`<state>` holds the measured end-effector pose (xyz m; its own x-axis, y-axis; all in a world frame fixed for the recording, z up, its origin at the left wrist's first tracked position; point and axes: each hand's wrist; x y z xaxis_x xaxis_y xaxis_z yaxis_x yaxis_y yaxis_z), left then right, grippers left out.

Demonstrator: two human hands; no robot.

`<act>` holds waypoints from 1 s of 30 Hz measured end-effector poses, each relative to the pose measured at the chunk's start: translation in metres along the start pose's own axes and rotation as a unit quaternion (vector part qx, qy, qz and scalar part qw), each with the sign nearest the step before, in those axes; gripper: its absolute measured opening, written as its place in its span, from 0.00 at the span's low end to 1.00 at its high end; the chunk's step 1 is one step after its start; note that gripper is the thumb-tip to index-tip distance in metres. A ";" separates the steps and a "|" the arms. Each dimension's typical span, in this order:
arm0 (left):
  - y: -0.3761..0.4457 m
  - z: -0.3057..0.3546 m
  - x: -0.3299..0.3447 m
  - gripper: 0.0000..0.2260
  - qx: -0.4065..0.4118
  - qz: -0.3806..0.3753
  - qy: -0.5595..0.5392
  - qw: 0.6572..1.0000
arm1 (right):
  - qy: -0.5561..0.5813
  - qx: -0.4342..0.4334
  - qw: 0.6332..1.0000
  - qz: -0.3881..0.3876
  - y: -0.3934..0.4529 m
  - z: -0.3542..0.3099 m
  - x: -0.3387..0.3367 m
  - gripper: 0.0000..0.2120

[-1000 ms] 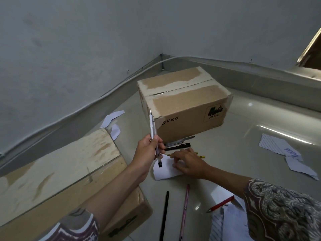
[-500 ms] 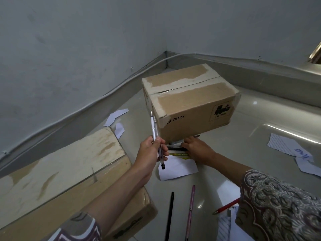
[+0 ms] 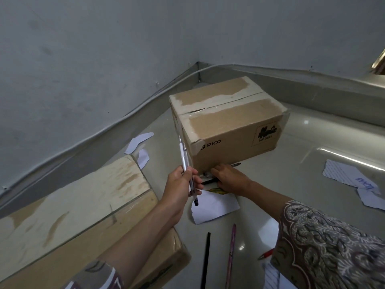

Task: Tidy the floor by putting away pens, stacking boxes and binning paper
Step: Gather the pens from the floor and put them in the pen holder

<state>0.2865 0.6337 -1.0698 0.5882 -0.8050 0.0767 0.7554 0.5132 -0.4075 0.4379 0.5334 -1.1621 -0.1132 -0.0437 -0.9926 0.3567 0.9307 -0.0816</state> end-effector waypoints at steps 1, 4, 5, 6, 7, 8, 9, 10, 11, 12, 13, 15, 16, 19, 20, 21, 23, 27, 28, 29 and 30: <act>0.000 0.000 0.000 0.12 -0.001 0.000 0.000 1.000 | -0.008 -0.002 1.000 -0.001 0.000 -0.001 0.002 0.13; 0.002 -0.001 0.000 0.12 -0.006 -0.001 -0.003 1.000 | -0.044 -0.023 0.999 -0.010 0.000 -0.001 0.005 0.15; 0.002 -0.001 0.000 0.12 -0.008 0.000 -0.002 1.000 | -0.057 -0.030 0.998 -0.019 -0.001 -0.001 0.005 0.15; 0.002 -0.001 0.000 0.12 -0.010 -0.001 -0.001 1.000 | -0.067 -0.031 0.997 -0.029 -0.003 0.000 0.005 0.14; 0.002 0.000 0.001 0.11 -0.013 -0.002 0.001 1.000 | -0.074 -0.028 0.996 -0.037 -0.006 0.001 0.005 0.13; 0.001 0.000 0.001 0.11 -0.014 -0.005 0.005 1.000 | -0.076 -0.023 0.996 -0.040 -0.010 0.002 0.004 0.13; 0.000 0.000 0.002 0.11 -0.016 -0.009 0.010 1.000 | -0.072 -0.019 0.996 -0.040 -0.014 0.005 0.003 0.13; -0.001 0.000 0.003 0.10 -0.017 -0.014 0.016 1.000 | -0.062 -0.014 0.997 -0.037 -0.020 0.008 0.000 0.13; -0.002 0.001 0.004 0.10 -0.018 -0.017 0.022 0.999 | -0.049 -0.011 0.998 -0.032 -0.025 0.011 -0.003 0.12; -0.003 0.001 0.005 0.10 -0.017 -0.019 0.028 0.999 | -0.029 -0.006 0.999 -0.026 -0.031 0.014 -0.006 0.12; -0.004 0.001 0.007 0.10 -0.016 -0.020 0.035 0.999 | -0.004 0.001 1.000 -0.022 -0.037 0.017 -0.010 0.11; -0.006 0.001 0.010 0.10 -0.010 -0.018 0.050 0.999 | 0.047 0.028 0.998 -0.021 -0.050 0.020 -0.019 0.10; -0.007 0.001 0.011 0.10 -0.007 -0.016 0.060 0.998 | 0.071 0.043 0.996 -0.023 -0.057 0.021 -0.022 0.10; -0.010 0.003 0.017 0.10 0.007 -0.017 0.094 0.995 | 0.153 0.081 0.985 -0.020 -0.077 0.021 -0.037 0.10; -0.011 0.004 0.020 0.11 0.010 -0.021 0.102 0.994 | 0.177 0.083 0.981 -0.014 -0.083 0.020 -0.042 0.12; -0.012 0.005 0.023 0.11 0.010 -0.024 0.107 0.994 | 0.194 0.080 0.978 -0.009 -0.088 0.018 -0.047 0.14; -0.015 0.008 0.029 0.11 0.008 -0.028 0.114 0.993 | 0.215 0.075 0.974 0.001 -0.096 0.014 -0.056 0.15; -0.020 0.018 0.046 0.12 0.021 -0.059 0.128 0.990 | 0.310 0.105 0.942 0.074 -0.108 0.004 -0.073 0.06; -0.021 0.021 0.051 0.11 0.035 -0.068 0.131 0.988 | 0.339 0.115 0.929 0.096 -0.110 0.003 -0.079 0.06; -0.023 0.023 0.058 0.11 0.050 -0.077 0.136 0.986 | 0.365 0.121 0.916 0.117 -0.113 0.001 -0.085 0.07; -0.027 0.025 0.063 0.11 0.063 -0.087 0.142 0.984 | 0.390 0.127 0.902 0.137 -0.116 -0.001 -0.092 0.10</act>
<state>0.3103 0.5762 -1.0312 0.3560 -0.9256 -0.1284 0.8778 0.3784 -0.2939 0.4064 0.4302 -1.0613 -0.5719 0.5358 -0.6212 0.6593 0.7508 0.0406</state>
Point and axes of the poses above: each hand's wrist, its own y-axis towards the middle knuckle, its own x-axis out of the palm, z = x × y, and after that the axes turned 4 degrees about -x, right-handed
